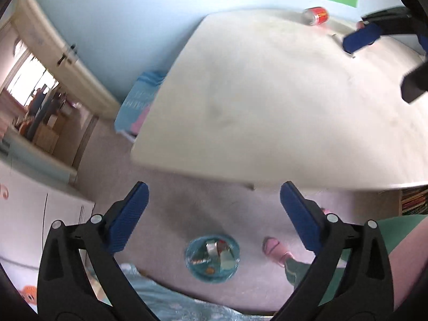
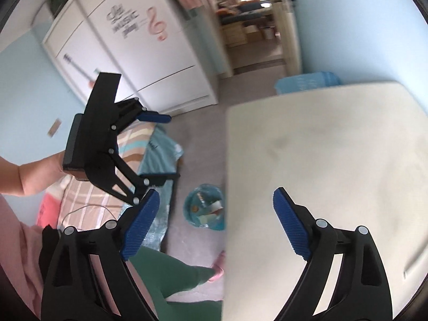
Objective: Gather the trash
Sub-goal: 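Raise both open tools away from the bin and back over the table, then grasp the white marker with the left tool while the right tool grasps a red can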
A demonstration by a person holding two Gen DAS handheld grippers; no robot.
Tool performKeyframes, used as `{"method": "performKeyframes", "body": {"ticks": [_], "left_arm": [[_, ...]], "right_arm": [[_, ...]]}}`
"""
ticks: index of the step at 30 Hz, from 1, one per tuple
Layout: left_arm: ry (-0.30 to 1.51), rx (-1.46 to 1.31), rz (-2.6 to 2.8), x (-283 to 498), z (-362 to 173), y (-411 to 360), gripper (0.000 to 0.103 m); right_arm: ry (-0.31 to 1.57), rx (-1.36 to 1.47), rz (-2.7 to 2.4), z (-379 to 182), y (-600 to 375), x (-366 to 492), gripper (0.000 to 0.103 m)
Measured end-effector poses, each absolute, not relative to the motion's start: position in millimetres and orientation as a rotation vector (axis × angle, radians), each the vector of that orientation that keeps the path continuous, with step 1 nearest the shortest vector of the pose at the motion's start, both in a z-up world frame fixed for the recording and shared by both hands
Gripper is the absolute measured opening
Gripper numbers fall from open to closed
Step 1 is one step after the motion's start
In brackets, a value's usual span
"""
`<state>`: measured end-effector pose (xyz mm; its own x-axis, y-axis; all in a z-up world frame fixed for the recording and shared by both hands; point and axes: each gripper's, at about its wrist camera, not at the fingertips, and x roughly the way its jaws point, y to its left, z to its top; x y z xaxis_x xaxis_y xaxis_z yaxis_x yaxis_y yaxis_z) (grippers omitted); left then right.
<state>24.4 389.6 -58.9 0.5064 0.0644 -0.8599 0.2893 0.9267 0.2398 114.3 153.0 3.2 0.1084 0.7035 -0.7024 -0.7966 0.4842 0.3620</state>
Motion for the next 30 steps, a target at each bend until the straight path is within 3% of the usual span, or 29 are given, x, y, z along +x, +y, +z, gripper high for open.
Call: {"method": "performKeyframes", "body": {"ticks": [17, 30], "left_arm": [[0.998, 0.426, -0.446, 112, -49, 184, 0.096], [1.069, 0.451, -0.553, 190, -83, 46, 0.096]], "right_arm": [[1.019, -0.003, 0.749, -13, -106, 126, 0.089], [1.057, -0.002, 0.653, -39, -219, 185, 0.089]]}}
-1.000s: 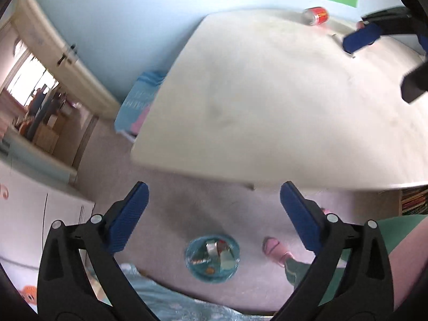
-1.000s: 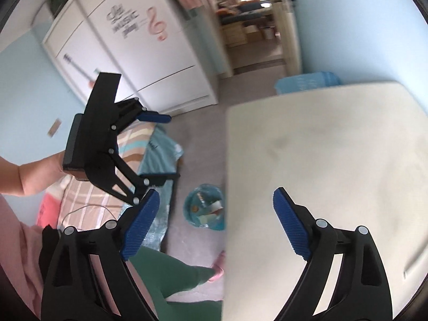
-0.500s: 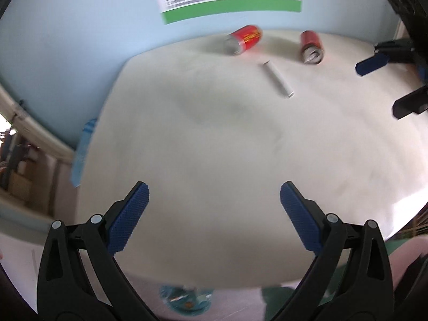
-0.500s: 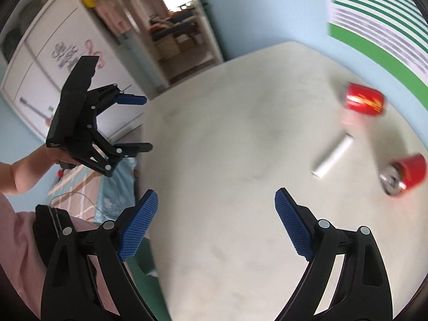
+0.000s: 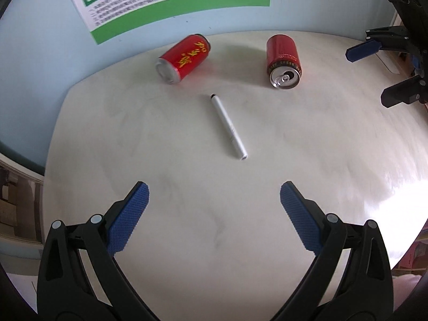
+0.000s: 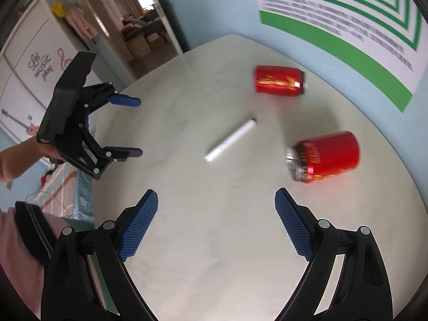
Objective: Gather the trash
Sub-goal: 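Grasp the white marker with the left tool while the right tool grasps a red can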
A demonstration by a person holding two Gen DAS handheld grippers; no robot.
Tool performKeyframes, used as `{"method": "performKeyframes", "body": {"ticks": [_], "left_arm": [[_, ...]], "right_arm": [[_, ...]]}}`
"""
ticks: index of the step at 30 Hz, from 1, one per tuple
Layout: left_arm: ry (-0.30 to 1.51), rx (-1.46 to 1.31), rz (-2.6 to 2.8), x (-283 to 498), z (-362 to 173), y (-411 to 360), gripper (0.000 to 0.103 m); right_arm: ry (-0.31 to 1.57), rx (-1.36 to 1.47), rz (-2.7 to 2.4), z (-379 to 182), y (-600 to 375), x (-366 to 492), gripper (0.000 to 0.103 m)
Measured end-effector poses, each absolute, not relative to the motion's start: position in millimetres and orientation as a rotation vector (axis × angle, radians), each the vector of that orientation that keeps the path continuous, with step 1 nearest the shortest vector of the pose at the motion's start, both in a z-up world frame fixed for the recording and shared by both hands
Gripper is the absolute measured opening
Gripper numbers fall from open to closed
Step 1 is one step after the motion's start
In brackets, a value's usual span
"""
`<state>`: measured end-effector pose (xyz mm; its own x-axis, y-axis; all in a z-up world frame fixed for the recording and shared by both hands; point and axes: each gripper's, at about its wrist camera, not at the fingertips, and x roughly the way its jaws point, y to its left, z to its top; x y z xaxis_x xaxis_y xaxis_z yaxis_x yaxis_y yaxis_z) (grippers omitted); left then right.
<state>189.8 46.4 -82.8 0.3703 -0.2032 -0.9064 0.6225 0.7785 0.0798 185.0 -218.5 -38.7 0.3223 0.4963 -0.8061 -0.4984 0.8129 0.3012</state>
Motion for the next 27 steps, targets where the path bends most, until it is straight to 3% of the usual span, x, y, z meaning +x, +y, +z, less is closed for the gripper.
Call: {"method": "performKeyframes", "body": {"ticks": [8, 14, 16, 19, 25, 27], "left_arm": [[1.145, 0.459, -0.592, 235, -123, -2, 0.096], [1.181, 0.459, -0.628, 260, -152, -20, 0.090], [1.183, 0.468, -0.640, 265, -159, -21, 0.085], [1.188, 0.510, -0.655, 271, -169, -20, 0.071], [1.181, 0.550, -0.725, 284, -177, -4, 0.070], [1.174, 0.533, -0.756, 293, -177, 4, 0.060]], "right_arm": [[1.109, 0.137, 0.589, -77, -263, 223, 0.089], [1.146, 0.212, 0.558, -107, -283, 247, 0.089], [1.156, 0.240, 0.550, -115, -286, 255, 0.089], [1.167, 0.287, 0.532, -123, -288, 268, 0.089], [1.168, 0.340, 0.500, -124, -278, 294, 0.089], [1.174, 0.353, 0.474, -125, -274, 303, 0.089]]}}
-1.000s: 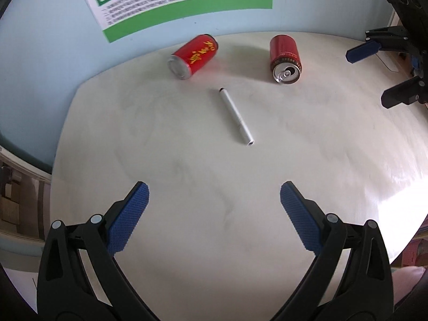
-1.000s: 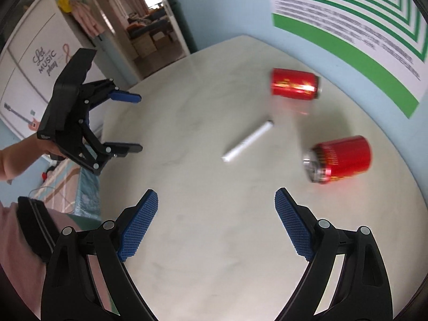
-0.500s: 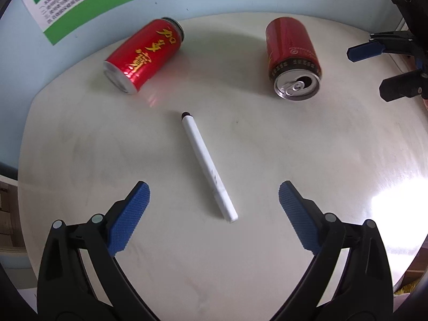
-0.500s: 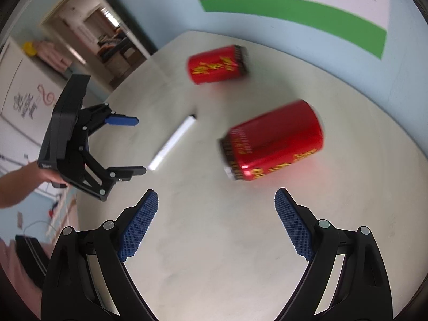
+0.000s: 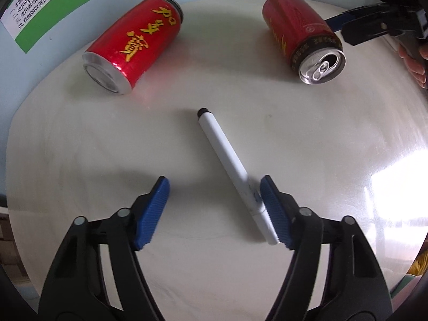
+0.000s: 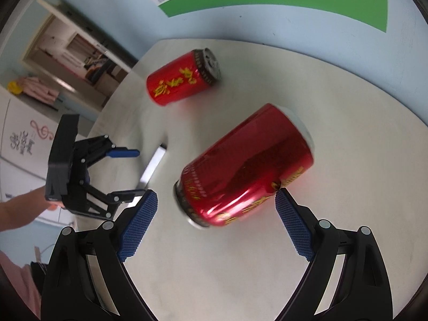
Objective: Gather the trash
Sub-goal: 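Grasp the white marker with the left tool while the right tool grasps a red can, then lift the marker and red can and carry them toward the teal bin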
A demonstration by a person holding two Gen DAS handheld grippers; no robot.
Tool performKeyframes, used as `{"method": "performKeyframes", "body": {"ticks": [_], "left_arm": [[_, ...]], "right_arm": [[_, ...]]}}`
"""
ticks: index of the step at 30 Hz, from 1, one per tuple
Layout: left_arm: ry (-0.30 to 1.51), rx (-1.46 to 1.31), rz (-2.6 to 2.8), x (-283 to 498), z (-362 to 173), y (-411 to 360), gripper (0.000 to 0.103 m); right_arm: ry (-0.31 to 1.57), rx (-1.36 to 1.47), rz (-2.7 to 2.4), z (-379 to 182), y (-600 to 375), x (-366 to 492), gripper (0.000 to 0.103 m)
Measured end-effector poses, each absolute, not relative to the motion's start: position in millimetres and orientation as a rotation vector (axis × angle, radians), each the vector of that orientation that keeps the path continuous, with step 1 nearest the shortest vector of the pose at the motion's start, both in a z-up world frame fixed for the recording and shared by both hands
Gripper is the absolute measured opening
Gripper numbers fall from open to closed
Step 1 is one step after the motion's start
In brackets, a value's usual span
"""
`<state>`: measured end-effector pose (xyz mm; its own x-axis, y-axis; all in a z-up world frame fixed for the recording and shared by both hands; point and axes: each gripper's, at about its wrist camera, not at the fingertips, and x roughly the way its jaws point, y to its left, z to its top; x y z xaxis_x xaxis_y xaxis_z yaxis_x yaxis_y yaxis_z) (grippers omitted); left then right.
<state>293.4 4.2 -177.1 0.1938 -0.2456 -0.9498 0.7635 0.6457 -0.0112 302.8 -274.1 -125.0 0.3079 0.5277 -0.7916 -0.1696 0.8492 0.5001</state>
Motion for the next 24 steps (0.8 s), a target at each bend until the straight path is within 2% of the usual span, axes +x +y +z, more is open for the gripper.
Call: {"method": "performKeyframes", "body": {"ticks": [3, 8, 9, 12, 15, 24], "left_arm": [[1.150, 0.547, -0.790, 307, -175, 12, 0.041], [1.124, 0.561, -0.819, 329, -174, 28, 0.033], [1.121, 0.559, -0.819, 332, -174, 32, 0.027], [1.120, 0.548, -0.804, 341, -174, 45, 0.020], [1.122, 0.543, -0.790, 347, -174, 59, 0.017], [1.158, 0.498, -0.733, 350, -174, 88, 0.011]], "right_arm": [[1.189, 0.389, 0.430, -126, -269, 318, 0.089], [1.233, 0.453, 0.339, -136, -255, 353, 0.089], [1.238, 0.462, 0.326, -138, -251, 359, 0.089], [1.249, 0.441, 0.310, -143, -233, 376, 0.089], [1.262, 0.397, 0.297, -147, -214, 387, 0.089], [1.313, 0.336, 0.325, -143, -197, 371, 0.077]]}}
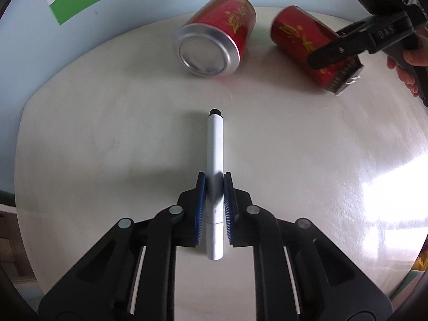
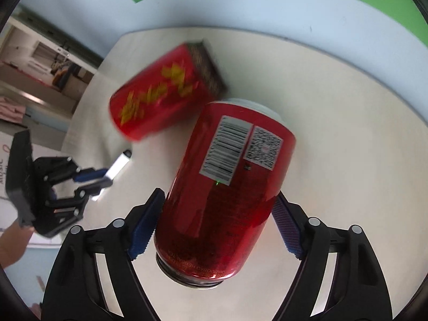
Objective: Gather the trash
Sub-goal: 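Lift the marker and red can and carry them toward the teal bin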
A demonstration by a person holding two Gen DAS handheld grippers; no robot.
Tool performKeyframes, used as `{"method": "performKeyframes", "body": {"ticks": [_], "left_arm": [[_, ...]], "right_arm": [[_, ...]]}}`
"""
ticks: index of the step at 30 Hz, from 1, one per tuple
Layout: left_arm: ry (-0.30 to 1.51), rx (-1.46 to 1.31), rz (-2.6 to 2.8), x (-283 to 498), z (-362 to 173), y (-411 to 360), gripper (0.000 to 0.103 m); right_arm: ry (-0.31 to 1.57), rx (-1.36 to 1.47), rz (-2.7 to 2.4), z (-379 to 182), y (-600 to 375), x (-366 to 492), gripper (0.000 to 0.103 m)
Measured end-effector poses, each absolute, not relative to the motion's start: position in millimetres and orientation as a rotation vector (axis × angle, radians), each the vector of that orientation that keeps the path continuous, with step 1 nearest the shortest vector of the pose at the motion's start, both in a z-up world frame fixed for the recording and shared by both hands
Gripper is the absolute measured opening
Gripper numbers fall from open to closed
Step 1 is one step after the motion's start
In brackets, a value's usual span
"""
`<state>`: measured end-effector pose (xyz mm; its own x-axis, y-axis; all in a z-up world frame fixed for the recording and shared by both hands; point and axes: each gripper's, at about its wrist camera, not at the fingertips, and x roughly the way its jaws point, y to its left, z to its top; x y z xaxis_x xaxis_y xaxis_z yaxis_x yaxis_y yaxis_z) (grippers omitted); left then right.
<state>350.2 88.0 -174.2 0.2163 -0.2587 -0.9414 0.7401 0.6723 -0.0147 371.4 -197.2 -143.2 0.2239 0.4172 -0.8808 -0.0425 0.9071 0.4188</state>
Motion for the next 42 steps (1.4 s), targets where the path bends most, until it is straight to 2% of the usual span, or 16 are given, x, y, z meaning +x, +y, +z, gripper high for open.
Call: {"method": "performKeyframes", "body": {"ticks": [7, 15, 24, 35, 42], "left_arm": [[1.167, 0.514, -0.707, 321, -168, 94, 0.011], [1.111, 0.492, -0.654, 296, -130, 97, 0.011], [1.069, 0.468, -0.530, 209, -93, 150, 0.012], [1.097, 0.312, -0.248, 101, -83, 267, 0.012], [1.121, 0.196, -0.108, 74, -94, 368, 0.012]], "right_arm": [[1.336, 0.332, 0.378, -124, -204, 310, 0.075], [1.302, 0.281, 0.459, -88, -198, 250, 0.075], [1.280, 0.176, 0.628, -74, -150, 215, 0.075], [1.300, -0.047, 0.904, -59, -26, 210, 0.075], [1.296, -0.162, 1.058, -50, 96, 206, 0.075]]}}
